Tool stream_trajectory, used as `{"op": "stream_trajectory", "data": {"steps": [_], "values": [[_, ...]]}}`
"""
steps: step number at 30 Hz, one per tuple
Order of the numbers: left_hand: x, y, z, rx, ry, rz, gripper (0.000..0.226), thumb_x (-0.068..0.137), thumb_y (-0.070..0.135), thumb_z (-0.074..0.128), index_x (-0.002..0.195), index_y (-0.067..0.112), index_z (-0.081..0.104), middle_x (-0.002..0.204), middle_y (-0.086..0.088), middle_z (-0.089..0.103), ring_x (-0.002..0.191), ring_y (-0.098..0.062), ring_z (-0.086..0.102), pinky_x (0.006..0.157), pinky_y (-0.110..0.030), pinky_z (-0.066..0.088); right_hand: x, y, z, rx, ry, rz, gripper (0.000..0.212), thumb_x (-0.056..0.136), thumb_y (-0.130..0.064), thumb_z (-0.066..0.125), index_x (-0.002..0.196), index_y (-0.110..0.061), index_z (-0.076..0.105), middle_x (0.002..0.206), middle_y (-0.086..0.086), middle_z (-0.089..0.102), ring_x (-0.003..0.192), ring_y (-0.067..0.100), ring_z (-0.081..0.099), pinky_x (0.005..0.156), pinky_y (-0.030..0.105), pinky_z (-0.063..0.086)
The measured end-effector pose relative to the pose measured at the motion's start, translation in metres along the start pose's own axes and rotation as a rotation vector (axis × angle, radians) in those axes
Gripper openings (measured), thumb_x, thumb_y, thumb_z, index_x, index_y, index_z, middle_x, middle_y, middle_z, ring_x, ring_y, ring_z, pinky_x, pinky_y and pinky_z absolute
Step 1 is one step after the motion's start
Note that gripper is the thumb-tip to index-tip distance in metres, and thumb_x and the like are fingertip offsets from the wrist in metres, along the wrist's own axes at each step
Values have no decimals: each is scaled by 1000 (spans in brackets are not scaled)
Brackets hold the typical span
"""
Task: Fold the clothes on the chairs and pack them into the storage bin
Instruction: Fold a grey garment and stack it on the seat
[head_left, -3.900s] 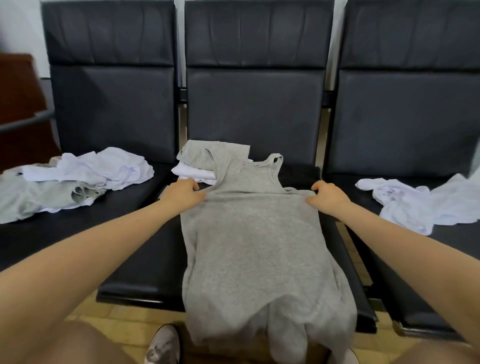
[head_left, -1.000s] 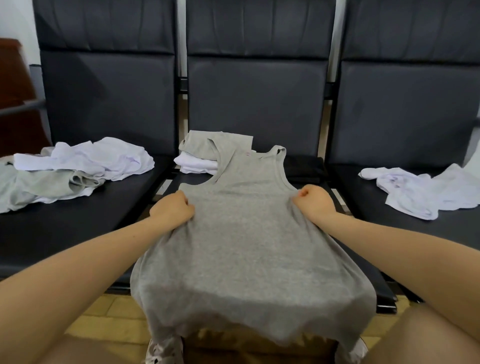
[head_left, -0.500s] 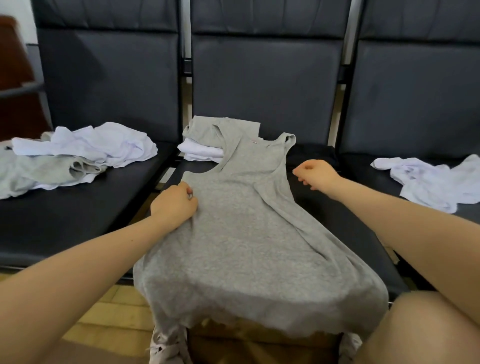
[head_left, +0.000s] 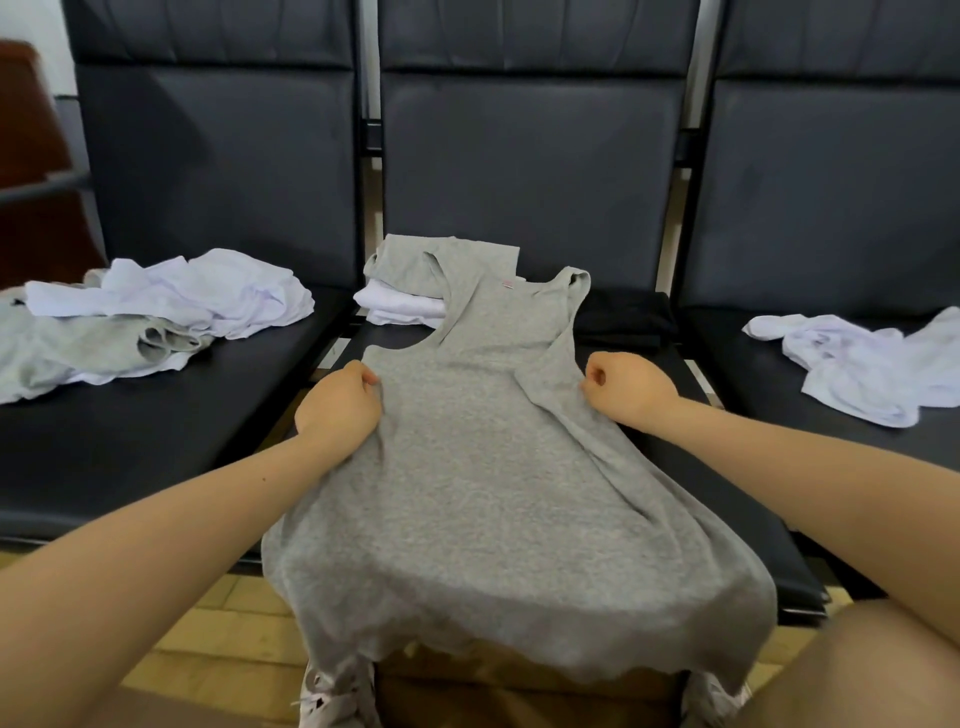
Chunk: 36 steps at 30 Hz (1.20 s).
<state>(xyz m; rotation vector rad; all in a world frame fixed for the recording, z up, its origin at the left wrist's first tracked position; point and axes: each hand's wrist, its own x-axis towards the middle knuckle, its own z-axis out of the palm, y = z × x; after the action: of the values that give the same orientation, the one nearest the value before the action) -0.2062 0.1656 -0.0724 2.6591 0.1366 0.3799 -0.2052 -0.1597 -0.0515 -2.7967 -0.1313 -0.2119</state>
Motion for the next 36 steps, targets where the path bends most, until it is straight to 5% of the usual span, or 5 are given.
{"op": "stream_trajectory", "data": {"steps": [10, 18, 23, 31, 36], "values": [[-9, 5, 9, 333, 50, 159, 36, 99, 35, 35, 116, 11, 56, 111, -12, 59, 95, -31, 60, 69, -35, 44, -25, 73, -37, -3, -60, 418, 24, 86, -12, 51, 62, -11, 45, 70, 6, 50, 73, 27, 52, 55, 30, 35], [13, 13, 4, 176, -33, -19, 39, 96, 41, 40, 112, 7, 50, 111, -14, 59, 98, -32, 57, 73, -35, 43, -13, 51, -27, -62, 186, 119, 47, 95, -37, 52, 136, -15, 46, 130, 11, 47, 119, 28, 47, 84, 39, 46], [44, 26, 10, 178, -175, 172, 57, 92, 37, 50, 144, 16, 36, 142, -13, 39, 129, -32, 37, 102, -44, 39, 10, 27, -18, -38, -11, -66, 71, 84, -55, 61, 144, -26, 37, 132, 0, 49, 127, 20, 37, 98, 37, 40], [71, 49, 22, 323, -288, 238, 25, 89, 43, 53, 107, 26, 56, 114, -2, 58, 109, -22, 50, 86, -35, 44, 22, 26, -16, -89, -206, 95, 26, 87, -39, 59, 69, -20, 53, 86, -1, 62, 88, 24, 60, 70, 32, 45], [71, 40, 15, 361, -182, 219, 21, 92, 31, 46, 79, 16, 45, 92, -2, 48, 99, -26, 49, 77, -34, 38, 33, 47, -36, 5, -174, 217, 28, 90, -26, 53, 65, -14, 50, 70, 2, 52, 72, 20, 51, 57, 29, 36]]}}
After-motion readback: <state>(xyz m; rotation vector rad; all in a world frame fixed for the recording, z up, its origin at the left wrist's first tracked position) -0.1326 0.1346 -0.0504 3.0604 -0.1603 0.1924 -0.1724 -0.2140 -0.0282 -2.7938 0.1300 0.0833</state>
